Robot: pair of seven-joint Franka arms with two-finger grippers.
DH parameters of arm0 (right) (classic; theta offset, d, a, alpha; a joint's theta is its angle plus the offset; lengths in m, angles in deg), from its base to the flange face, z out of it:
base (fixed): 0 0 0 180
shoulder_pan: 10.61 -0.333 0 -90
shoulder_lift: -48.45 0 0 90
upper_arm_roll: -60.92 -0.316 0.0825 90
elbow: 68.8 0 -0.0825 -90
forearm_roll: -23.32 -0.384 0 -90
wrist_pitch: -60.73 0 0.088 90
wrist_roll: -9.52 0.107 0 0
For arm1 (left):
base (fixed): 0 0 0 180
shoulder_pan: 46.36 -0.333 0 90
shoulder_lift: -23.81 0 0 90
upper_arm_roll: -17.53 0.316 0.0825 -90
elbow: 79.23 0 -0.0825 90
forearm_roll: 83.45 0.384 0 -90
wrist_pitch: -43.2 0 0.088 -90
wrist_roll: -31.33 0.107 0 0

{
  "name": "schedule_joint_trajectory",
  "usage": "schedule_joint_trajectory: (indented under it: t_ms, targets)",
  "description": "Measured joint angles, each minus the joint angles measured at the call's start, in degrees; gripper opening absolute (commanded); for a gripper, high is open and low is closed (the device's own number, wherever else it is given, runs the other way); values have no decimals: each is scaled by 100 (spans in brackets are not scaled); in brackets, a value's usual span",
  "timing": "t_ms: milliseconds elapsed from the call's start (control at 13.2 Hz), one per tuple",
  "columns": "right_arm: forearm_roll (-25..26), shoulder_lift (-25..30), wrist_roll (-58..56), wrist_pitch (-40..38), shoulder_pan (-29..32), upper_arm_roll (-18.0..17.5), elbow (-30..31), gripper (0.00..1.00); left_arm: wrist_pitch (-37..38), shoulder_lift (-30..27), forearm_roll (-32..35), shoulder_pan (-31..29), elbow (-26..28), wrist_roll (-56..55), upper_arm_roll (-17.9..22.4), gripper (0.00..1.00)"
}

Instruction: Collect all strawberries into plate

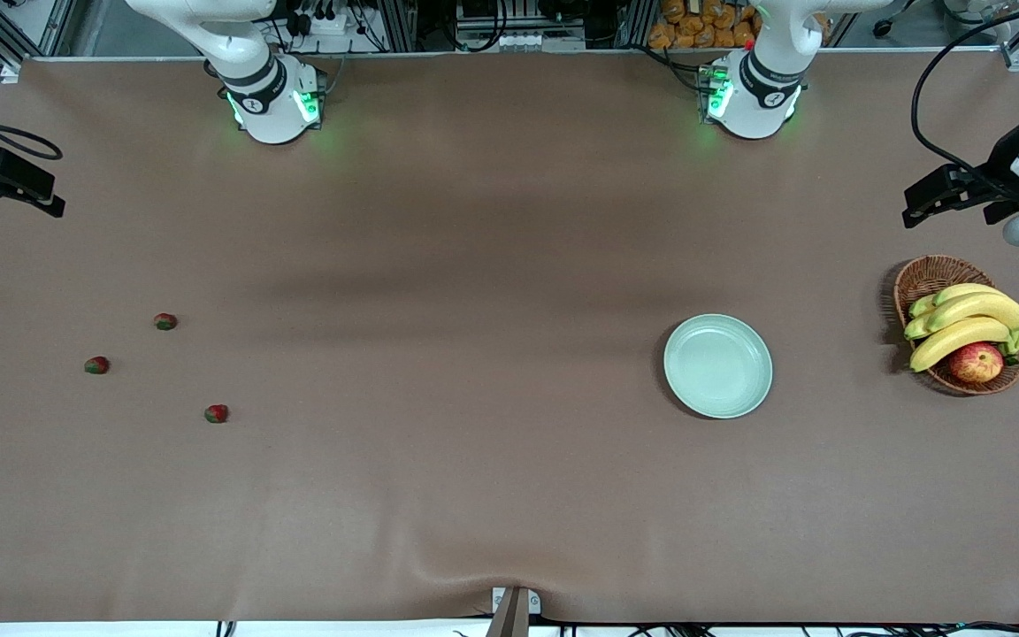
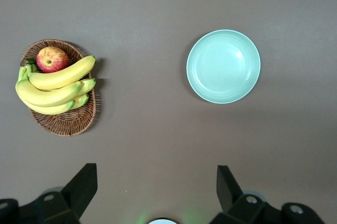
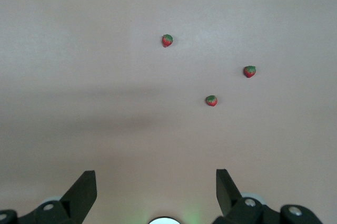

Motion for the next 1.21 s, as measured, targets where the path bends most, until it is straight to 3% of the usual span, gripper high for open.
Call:
schedule_joint_trajectory:
  t_ms: [605, 832, 1210]
  targets:
    - [0, -237, 0, 282, 6, 13, 14, 100, 0, 1, -13, 2, 1, 0, -5, 100]
    - [2, -725, 0, 637, 7, 15, 28, 100, 0, 4, -38, 2, 2, 0, -6, 100]
    - [-5, -1850, 4, 1975, 35, 32, 53, 100, -17, 22, -40, 0, 6, 0, -5, 100]
